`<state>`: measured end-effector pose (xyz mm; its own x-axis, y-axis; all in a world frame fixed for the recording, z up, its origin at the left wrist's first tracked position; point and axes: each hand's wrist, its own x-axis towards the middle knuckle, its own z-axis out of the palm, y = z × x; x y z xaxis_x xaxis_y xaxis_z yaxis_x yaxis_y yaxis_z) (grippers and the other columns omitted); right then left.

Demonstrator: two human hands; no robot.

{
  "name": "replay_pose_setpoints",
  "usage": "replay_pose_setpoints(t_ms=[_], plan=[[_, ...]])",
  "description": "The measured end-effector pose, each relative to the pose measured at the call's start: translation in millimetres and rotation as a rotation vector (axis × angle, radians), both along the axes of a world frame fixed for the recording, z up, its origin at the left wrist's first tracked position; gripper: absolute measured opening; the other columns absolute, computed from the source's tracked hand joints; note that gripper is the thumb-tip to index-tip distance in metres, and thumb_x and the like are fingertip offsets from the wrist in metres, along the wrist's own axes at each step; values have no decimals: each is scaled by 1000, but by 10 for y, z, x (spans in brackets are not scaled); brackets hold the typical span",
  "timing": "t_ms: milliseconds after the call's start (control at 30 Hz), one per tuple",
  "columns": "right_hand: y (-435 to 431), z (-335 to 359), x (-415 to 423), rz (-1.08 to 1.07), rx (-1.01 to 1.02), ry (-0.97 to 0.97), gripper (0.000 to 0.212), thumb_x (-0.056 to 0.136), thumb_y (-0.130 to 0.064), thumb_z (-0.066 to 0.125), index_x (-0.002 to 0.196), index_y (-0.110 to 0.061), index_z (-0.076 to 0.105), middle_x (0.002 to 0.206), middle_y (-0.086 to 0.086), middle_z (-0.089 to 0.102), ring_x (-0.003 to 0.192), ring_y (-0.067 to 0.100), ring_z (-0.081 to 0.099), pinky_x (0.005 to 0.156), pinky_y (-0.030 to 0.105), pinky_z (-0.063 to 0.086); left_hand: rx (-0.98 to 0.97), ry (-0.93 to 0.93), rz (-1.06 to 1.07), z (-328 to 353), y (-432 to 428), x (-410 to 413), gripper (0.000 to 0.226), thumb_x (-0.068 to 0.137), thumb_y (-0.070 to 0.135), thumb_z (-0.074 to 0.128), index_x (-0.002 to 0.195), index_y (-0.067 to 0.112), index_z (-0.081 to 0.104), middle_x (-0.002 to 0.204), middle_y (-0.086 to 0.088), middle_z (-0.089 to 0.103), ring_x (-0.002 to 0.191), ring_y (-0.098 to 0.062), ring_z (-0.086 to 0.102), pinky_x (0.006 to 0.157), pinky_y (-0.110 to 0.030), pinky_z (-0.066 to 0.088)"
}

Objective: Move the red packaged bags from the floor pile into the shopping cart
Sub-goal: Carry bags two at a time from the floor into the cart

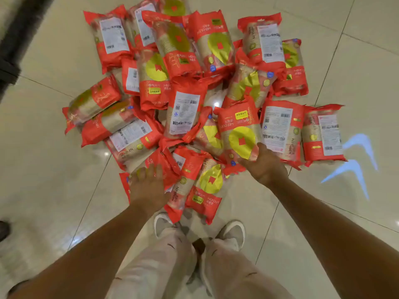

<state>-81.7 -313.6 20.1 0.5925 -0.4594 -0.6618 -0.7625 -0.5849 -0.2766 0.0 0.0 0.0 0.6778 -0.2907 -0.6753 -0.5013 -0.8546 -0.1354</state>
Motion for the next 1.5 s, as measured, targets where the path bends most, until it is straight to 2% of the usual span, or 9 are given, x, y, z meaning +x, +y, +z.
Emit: replay_pose_setpoints(t_ms=[267, 367, 533, 667, 800, 1067, 1267, 1400, 1500], plan=[[-347, -1165, 407, -142, -73, -59, 78, 83, -52, 72, 142, -12, 41, 134, 21, 54, 123, 43, 52, 101, 54, 46, -4, -44, 140, -1214, 5, 48, 111, 88, 75, 45, 159, 7, -4, 168, -18, 7, 153, -39, 16, 120, -53, 23], [-452, -1439, 483, -204, -49, -78, 89, 75, -52, 79, 142, -10, 38, 131, 23, 56, 122, 45, 53, 101, 56, 46, -57, -95, 200, -1474, 78, 66, 111, 87, 64, 59, 160, 8, -5, 168, -18, 7, 153, -40, 17, 119, -53, 29], [-575, -1732, 552, -305, 8, -102, 110, 41, -69, 81, 132, -14, 50, 122, 14, 64, 112, 37, 62, 95, 53, 53, -146, -111, 289, -1639, 147, 205, 113, 77, 43, 81, 160, 10, 13, 165, -18, 20, 148, -41, 27, 108, -54, 45], [-512, -1586, 653, -379, 49, -41, 71, 55, -45, 97, 99, -13, 52, 100, 10, 64, 92, 31, 66, 87, 49, 57, -170, -82, 333, -1577, 150, 242, 110, 71, 41, 85, 156, 9, 21, 165, -13, 25, 147, -35, 31, 99, -48, 52], [-311, -1402, 658, -370, 66, -106, 89, 60, -34, 96, 121, -8, 38, 117, 17, 60, 104, 35, 61, 85, 41, 50, -230, -132, 346, -1293, 92, 270, 97, 70, 42, 82, 146, 11, 31, 148, -9, 49, 125, -32, 55, 85, -43, 54], [194, -140, 522, -207, 54, -232, 77, 60, -44, 84, 113, -22, 33, 116, 5, 62, 101, 34, 64, 88, 52, 53, -500, -197, 411, 159, -354, 365, 95, 67, 53, 81, 142, 11, 42, 121, -9, 67, 107, -32, 67, 84, -42, 52], [214, 1748, 612, -253, 179, -329, 85, 60, -38, 90, 126, -27, 38, 112, -1, 65, 96, 26, 65, 85, 43, 53, -834, -9, 877, 2032, -421, 685, 85, 56, 31, 89, 129, 28, 45, 111, 6, 63, 103, -24, 64, 87, -39, 54], [208, 3238, 665, -259, 165, -398, 84, 61, -35, 92, 125, -30, 38, 107, -6, 66, 95, 26, 66, 85, 43, 54, -957, 51, 907, 3470, -315, 850, 80, 56, 21, 89, 120, 36, 43, 100, 16, 65, 90, -18, 68, 65, -28, 51], [263, 4275, 673, -266, 152, -464, 84, 54, -44, 89, 119, -36, 35, 108, -8, 66, 96, 25, 68, 85, 47, 56, -1018, 35, 902, 4487, -185, 898, 85, 44, 34, 85, 121, 32, 47, 104, 16, 67, 96, -13, 67, 83, -32, 56]])
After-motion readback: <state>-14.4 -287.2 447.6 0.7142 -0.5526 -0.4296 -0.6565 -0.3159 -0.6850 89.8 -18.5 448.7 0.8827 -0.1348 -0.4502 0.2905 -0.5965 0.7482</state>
